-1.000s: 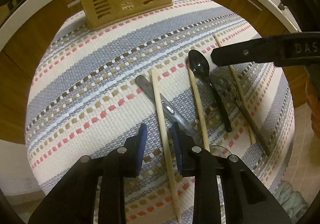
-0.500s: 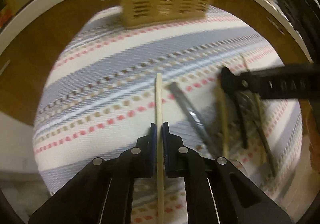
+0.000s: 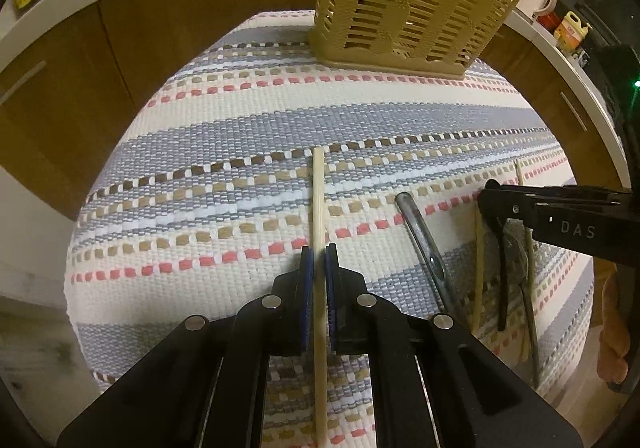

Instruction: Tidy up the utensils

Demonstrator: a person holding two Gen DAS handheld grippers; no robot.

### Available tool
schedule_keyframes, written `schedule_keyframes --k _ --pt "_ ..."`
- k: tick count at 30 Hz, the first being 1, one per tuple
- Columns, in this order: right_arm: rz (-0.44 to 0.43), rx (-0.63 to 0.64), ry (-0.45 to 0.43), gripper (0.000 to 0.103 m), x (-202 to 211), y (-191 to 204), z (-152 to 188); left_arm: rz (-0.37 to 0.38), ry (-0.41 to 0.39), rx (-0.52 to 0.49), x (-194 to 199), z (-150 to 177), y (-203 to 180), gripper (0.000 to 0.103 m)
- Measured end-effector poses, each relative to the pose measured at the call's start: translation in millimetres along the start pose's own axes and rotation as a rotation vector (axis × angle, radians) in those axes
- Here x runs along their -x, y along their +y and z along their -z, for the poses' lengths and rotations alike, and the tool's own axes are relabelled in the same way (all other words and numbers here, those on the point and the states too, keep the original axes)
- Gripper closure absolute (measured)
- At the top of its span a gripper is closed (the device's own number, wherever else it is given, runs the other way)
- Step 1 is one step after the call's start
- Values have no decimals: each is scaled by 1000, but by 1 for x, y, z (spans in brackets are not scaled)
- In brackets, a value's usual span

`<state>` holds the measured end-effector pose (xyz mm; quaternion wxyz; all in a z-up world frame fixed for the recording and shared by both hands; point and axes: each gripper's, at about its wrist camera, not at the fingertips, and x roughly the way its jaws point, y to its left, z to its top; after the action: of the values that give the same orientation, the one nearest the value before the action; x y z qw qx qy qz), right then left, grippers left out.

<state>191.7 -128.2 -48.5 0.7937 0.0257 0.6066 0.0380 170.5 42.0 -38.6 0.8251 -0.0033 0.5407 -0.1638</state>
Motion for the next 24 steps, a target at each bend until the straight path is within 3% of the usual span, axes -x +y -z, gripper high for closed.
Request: schedule_keyframes --k 2,3,4,10,14,17,19,21,22,23,24 --pt "12 23 -10 80 0 3 0 -8 -8 4 0 1 -1 98" --pt "23 38 -19 94 1 4 -1 -5 -10 8 -1 0 -1 98" --pt "33 50 -21 100 0 5 -2 0 -11 16 0 0 1 98" --pt "-15 33 -29 100 -4 -11 -21 -4 -22 64 0 -4 18 98" --pt "68 101 -88 100 -1 -14 -36 5 -26 75 -2 -6 20 98" --pt "-12 108 -83 99 5 -19 -40 4 -28 70 -2 -6 19 98" --pt "-35 107 -71 94 8 -20 -39 2 -27 66 -2 -6 18 97" --pt "-49 99 -66 63 11 -20 -37 -4 -26 60 -2 -8 17 97" --pt "-58 96 -67 54 13 -20 -37 -6 -24 58 -2 -8 17 97" --pt "-61 95 -71 46 16 -22 -33 -6 -22 58 -3 -9 17 97" --pt "-54 106 -73 46 17 -20 -34 -4 -19 56 -3 -10 17 97"
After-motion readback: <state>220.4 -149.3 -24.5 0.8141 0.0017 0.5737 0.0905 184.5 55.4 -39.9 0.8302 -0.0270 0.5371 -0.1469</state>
